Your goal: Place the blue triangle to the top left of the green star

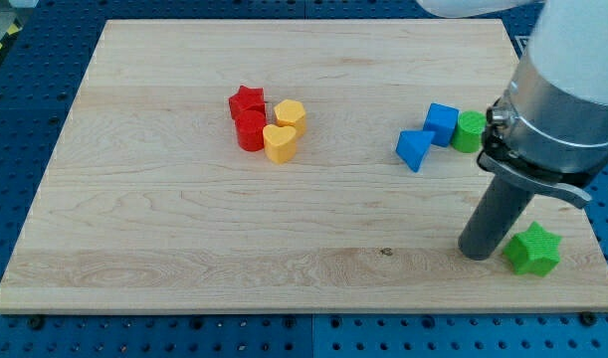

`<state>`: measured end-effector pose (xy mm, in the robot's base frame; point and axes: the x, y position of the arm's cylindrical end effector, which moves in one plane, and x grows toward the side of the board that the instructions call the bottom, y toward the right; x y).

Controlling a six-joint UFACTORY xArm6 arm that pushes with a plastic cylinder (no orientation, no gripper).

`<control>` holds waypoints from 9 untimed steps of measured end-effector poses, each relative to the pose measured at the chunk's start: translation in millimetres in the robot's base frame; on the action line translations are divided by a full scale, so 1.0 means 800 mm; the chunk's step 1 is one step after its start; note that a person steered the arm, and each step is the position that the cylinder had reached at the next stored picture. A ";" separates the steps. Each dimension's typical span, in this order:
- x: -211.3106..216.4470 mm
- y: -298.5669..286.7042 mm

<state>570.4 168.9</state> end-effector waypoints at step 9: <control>-0.146 -0.135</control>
<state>453.8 61.2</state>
